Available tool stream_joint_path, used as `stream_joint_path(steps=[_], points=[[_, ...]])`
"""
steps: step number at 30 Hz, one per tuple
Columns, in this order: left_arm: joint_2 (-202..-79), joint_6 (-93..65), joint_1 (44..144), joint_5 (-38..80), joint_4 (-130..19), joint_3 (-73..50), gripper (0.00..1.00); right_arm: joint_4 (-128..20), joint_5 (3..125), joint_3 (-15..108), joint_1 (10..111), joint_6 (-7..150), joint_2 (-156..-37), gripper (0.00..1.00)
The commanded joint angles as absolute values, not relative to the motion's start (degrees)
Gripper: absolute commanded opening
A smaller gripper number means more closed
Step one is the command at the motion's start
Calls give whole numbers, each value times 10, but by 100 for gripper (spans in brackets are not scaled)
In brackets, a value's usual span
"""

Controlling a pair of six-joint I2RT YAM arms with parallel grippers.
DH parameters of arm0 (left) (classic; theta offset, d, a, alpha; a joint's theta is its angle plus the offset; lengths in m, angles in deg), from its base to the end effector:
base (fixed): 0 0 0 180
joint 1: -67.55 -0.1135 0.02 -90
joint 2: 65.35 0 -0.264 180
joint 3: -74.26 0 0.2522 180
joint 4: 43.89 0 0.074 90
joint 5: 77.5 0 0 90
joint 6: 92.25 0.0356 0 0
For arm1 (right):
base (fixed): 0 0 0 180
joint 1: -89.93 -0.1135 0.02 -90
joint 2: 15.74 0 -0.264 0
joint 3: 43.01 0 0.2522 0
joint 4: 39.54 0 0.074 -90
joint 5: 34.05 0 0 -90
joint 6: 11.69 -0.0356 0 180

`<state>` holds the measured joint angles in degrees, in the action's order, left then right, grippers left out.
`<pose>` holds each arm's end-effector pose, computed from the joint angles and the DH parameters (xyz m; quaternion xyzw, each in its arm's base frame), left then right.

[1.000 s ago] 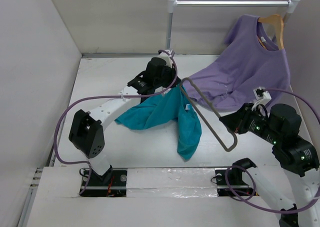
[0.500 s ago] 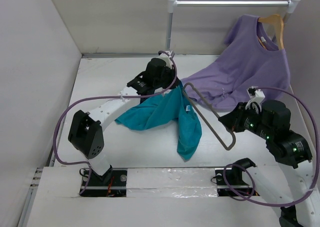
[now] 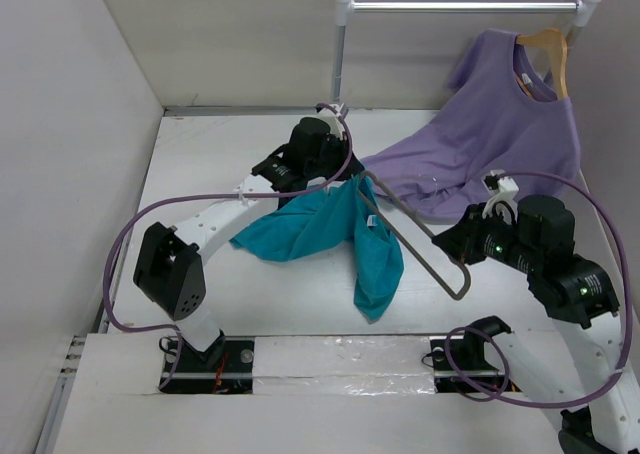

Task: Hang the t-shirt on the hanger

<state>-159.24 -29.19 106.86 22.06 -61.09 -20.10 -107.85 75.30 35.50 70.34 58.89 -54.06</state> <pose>0.3016 -0.2546 0.3476 0.1356 0.7897 -0.3810 0.4615 0.0907 0.0448 0.3892 -0.0877 0.8454 0.3051 0.4296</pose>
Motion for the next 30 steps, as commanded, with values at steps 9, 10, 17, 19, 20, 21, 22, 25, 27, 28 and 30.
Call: stream_joint_path(steps=[9, 10, 17, 19, 20, 21, 22, 25, 27, 28, 30], points=[[-1515, -331, 1069, 277, -583, -211, 0, -1019, 706, 369, 698, 605, -584, 0], [-1511, -330, 1069, 275, -586, -212, 0, -1015, 703, 375, 693, 603, -589, 0], [-1483, -324, 1069, 280, -605, -221, 0, -983, 655, 421, 636, 603, -648, 0], [-1481, -324, 1069, 289, -602, -226, 0, -975, 654, 427, 604, 595, -674, 0], [-1481, -322, 1069, 296, -602, -233, 0, -962, 654, 429, 594, 591, -681, 0], [-1483, -320, 1069, 300, -605, -237, 0, -952, 657, 430, 584, 583, -693, 0], [-1484, -314, 1069, 301, -609, -242, 0, -943, 670, 429, 575, 579, -697, 0], [-1484, -308, 1069, 299, -625, -253, 0, -904, 683, 428, 546, 563, -701, 0], [-1478, -306, 1069, 299, -628, -250, 0, -880, 681, 429, 536, 558, -698, 0], [-1477, -306, 1069, 298, -630, -251, 0, -872, 683, 426, 535, 554, -697, 0], [-1474, -299, 1069, 293, -647, -260, 0, -865, 690, 432, 530, 562, -701, 0]])
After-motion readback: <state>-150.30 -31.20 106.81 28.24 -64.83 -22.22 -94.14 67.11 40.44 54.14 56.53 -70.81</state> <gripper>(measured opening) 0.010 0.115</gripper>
